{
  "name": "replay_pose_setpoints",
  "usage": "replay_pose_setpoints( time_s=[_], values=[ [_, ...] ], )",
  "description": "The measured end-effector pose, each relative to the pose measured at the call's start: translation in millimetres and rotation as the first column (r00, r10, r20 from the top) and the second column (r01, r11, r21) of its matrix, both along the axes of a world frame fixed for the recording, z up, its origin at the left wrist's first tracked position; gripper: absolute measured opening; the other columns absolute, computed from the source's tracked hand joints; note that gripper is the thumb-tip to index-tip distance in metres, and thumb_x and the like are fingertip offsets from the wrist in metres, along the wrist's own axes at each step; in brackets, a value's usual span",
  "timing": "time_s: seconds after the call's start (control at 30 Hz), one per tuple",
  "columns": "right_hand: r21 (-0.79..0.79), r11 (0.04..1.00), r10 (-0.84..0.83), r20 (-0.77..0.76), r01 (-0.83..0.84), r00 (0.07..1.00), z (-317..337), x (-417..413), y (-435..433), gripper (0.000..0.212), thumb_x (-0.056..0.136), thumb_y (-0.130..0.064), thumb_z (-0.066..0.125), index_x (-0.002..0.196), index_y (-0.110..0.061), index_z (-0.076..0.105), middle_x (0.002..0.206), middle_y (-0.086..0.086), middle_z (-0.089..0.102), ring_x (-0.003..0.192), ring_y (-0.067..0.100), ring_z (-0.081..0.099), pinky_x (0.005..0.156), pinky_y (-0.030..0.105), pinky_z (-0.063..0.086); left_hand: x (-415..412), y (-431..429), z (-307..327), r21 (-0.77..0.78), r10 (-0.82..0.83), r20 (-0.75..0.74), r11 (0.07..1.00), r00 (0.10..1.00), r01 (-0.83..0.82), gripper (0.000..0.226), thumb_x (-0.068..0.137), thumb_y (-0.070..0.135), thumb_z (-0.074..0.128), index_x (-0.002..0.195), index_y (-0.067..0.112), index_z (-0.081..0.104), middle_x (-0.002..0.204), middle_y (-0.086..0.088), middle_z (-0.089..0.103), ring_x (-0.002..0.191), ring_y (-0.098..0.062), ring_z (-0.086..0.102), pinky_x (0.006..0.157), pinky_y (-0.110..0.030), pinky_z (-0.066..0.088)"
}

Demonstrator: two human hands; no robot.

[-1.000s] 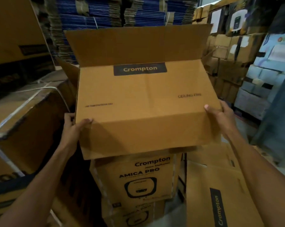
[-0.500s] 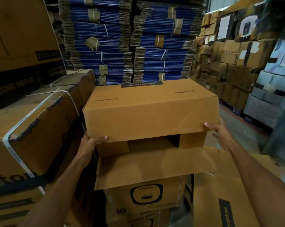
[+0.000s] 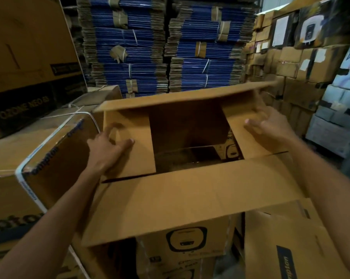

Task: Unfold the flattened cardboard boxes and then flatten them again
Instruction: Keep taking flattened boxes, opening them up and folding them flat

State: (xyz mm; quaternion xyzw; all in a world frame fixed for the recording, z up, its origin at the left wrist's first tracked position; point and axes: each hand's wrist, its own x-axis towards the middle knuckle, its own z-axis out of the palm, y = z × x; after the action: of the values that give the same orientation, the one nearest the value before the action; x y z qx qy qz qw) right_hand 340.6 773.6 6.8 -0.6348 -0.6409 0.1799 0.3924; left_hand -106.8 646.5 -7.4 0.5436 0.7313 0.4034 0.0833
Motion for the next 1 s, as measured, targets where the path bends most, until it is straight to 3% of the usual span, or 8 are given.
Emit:
replay_pose_setpoints(
  time_s=[0.2, 0.4, 0.57, 0.67, 0.83, 0.87, 0.93, 1.0],
  values=[
    [0.079, 0.995, -0.09, 0.53, 0.057, 0.843, -33.8, -30.4, -12.4, 0.099, 0.08, -0.087, 0.046, 0.159, -0.036, 0.014, 0.169, 0.012, 0.0, 0.153, 0.044, -0.004, 0.118, 0.065, -0.002, 19.0, 5.1, -8.0, -0.102, 0.118, -0.337, 0.982, 0.934, -0.161, 0.098, 0.081, 0.082, 0.054, 0.156, 0.026, 0.024, 0.165, -0.018, 0.016, 0.146, -0.045, 0.018, 0.114, -0.067, 0.027],
    [0.087, 0.993, -0.115, 0.572, 0.079, 0.813, -42.1, -36.3, -27.6, 0.098, 0.084, -0.062, 0.065, 0.16, -0.034, 0.011, 0.17, 0.009, 0.0, 0.152, 0.047, -0.003, 0.119, 0.07, 0.004, 58.4, 17.0, 0.6, -0.257, 0.091, -0.432, 0.941, 0.897, -0.219, 0.126, 0.073, 0.091, 0.051, 0.162, 0.013, 0.006, 0.165, -0.03, -0.009, 0.145, -0.061, -0.015, 0.113, -0.078, 0.0],
    [0.145, 0.986, -0.148, 0.529, 0.083, 0.835, -40.8, -31.2, -27.1, 0.09, 0.086, -0.057, 0.066, 0.158, -0.035, 0.016, 0.168, 0.008, 0.012, 0.15, 0.047, 0.008, 0.119, 0.069, 0.007, 51.1, 19.6, 22.9, -0.249, -0.016, -0.238, 0.967, 0.971, -0.045, 0.118, 0.075, 0.079, 0.063, 0.161, 0.023, 0.004, 0.168, -0.021, -0.001, 0.146, -0.062, -0.002, 0.112, -0.079, 0.005],
    [0.145, 0.986, -0.153, 0.538, 0.088, 0.829, -38.0, -32.5, -25.3, 0.082, 0.088, -0.056, 0.065, 0.153, -0.035, 0.02, 0.165, 0.008, 0.016, 0.149, 0.049, 0.012, 0.118, 0.069, 0.009, 34.9, 3.3, 43.0, -0.238, -0.105, -0.102, 0.968, 0.989, 0.078, 0.114, 0.069, 0.082, 0.056, 0.159, 0.034, 0.004, 0.162, -0.016, 0.024, 0.137, -0.049, 0.039, 0.114, -0.065, 0.03],
    [0.106, 0.989, -0.142, 0.531, 0.101, 0.835, -29.0, -34.3, -25.0, 0.078, 0.088, -0.055, 0.065, 0.152, -0.034, 0.025, 0.163, 0.009, 0.023, 0.147, 0.048, 0.016, 0.118, 0.069, 0.013, 8.7, -39.4, 78.0, 0.064, -0.232, 0.461, 0.971, 0.857, 0.228, 0.058, 0.088, 0.043, 0.051, 0.143, 0.027, 0.05, 0.135, -0.021, 0.057, 0.117, -0.042, 0.056, 0.101, -0.056, 0.045],
    [0.108, 0.989, -0.14, 0.526, 0.098, 0.839, -26.6, -35.6, -25.1, 0.078, 0.088, -0.055, 0.065, 0.152, -0.034, 0.026, 0.162, 0.009, 0.024, 0.147, 0.048, 0.018, 0.117, 0.069, 0.014, 4.4, -48.7, 82.9, 0.074, -0.232, 0.496, 0.971, 0.837, 0.226, 0.041, 0.092, 0.036, 0.049, 0.13, 0.027, 0.06, 0.13, -0.025, 0.059, 0.124, -0.057, 0.044, 0.101, -0.058, 0.044],
    [0.097, 0.991, -0.13, 0.507, 0.094, 0.852, -19.3, -38.8, -28.6, 0.078, 0.088, -0.054, 0.065, 0.152, -0.034, 0.026, 0.161, 0.009, 0.026, 0.146, 0.047, 0.02, 0.117, 0.069, 0.016, 0.9, -62.5, 89.3, 0.048, -0.199, 0.477, 0.979, 0.856, 0.2, 0.02, 0.1, 0.031, 0.043, 0.104, 0.027, 0.062, 0.112, -0.013, 0.061, 0.1, -0.024, 0.049, 0.083, -0.044, 0.044],
    [0.064, 0.995, -0.099, 0.489, 0.078, 0.866, -12.1, -39.1, -32.1, 0.078, 0.089, -0.053, 0.065, 0.153, -0.033, 0.026, 0.161, 0.008, 0.027, 0.145, 0.046, 0.022, 0.116, 0.068, 0.019, 2.2, -67.8, 92.6, 0.003, -0.144, 0.398, 0.988, 0.906, 0.155, 0.017, 0.105, 0.029, 0.042, 0.111, 0.024, 0.057, 0.102, -0.012, 0.06, 0.088, -0.03, 0.055, 0.071, -0.037, 0.04]
  ],
)
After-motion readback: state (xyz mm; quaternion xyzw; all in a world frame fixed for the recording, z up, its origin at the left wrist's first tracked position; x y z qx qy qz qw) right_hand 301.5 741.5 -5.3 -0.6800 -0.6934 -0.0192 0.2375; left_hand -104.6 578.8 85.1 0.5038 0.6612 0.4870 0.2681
